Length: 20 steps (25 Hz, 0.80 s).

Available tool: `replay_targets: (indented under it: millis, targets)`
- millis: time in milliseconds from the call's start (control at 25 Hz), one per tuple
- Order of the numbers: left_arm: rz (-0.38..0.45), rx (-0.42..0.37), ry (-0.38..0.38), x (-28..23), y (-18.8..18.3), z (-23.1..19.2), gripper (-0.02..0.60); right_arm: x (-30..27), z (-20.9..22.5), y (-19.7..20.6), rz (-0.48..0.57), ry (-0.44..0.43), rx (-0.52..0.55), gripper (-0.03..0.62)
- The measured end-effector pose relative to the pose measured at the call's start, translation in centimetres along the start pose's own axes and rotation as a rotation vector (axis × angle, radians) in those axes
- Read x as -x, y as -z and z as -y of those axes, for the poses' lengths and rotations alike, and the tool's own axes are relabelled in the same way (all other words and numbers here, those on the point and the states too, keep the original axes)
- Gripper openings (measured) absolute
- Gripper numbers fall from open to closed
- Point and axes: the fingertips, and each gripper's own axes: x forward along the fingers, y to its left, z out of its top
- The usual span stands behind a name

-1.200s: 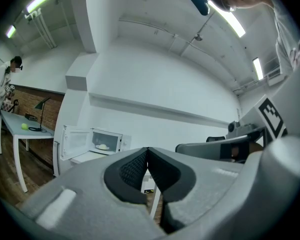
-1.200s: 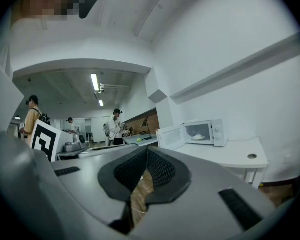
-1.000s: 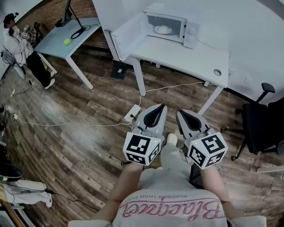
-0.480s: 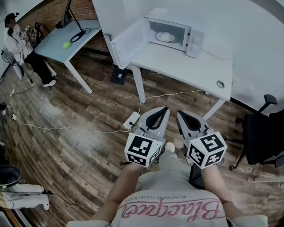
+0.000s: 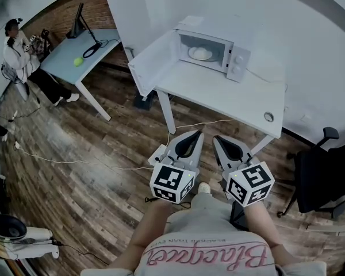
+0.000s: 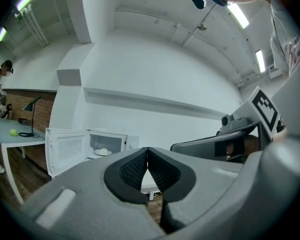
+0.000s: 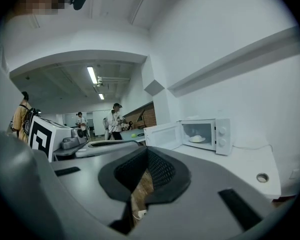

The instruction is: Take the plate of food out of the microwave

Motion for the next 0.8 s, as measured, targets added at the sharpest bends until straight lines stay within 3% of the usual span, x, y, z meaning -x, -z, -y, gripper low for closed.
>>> replay_targets:
  millis: [480,800]
  targets:
    - [-0.026,-0.022,-0.017,-7.8,-0.3,-2.7,0.008,-4.6,6.0,-1.9,0.021,-0.055,-0.014,0.012]
    - [-0.012,-0.018,-0.117,-11.9,-0.5,-5.1,0.006,-7.2,9.1,-2.6,0.031,-0.123,-0.021,0.012]
